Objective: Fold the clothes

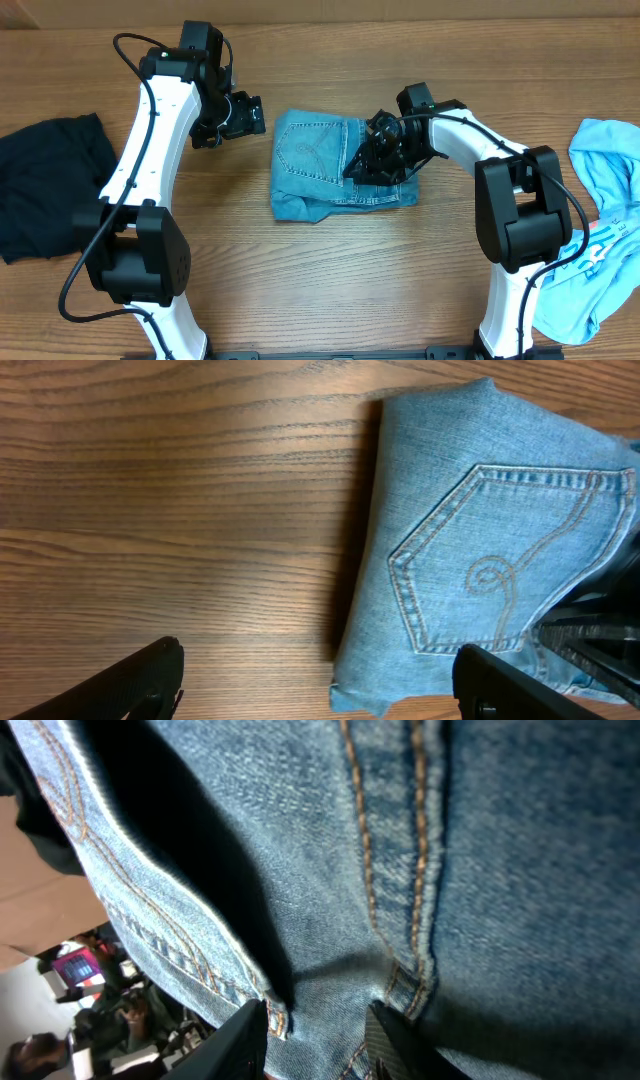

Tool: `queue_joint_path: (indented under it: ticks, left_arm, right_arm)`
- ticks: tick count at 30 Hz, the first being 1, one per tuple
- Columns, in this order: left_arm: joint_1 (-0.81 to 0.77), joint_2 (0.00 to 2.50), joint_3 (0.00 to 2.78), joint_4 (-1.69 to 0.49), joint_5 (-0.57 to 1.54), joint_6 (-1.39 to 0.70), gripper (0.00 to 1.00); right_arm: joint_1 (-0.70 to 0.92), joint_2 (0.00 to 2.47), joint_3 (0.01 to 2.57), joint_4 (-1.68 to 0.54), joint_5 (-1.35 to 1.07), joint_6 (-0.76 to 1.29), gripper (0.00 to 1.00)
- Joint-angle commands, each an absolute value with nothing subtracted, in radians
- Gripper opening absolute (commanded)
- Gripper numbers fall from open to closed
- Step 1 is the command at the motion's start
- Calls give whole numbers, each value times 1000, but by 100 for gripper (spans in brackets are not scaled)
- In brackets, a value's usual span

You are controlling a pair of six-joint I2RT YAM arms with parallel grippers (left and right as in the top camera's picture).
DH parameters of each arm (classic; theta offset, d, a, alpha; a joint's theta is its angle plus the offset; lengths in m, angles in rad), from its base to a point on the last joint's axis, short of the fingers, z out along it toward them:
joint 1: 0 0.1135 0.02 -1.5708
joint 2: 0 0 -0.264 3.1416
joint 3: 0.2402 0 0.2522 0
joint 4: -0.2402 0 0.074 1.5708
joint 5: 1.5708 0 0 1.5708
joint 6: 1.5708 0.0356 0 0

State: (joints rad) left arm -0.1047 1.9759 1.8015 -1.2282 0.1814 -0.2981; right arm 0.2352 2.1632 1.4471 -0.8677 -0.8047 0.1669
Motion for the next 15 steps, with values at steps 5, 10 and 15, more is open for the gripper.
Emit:
queue_joint_path:
  ticks: [5, 10, 15]
  left_arm:
    - [-112, 1955, 1804, -1232, 168, -268, 89]
    - [-112, 1955, 1804, -1232, 168, -268, 89]
    - [-112, 1955, 1804, -1232, 168, -268, 89]
  right_arm:
    - [175, 2231, 1534, -956, -121, 183, 41]
    - [182, 2231, 1692, -1024, -22, 123, 48]
    - [294, 2231, 1717, -1061, 15, -88, 55]
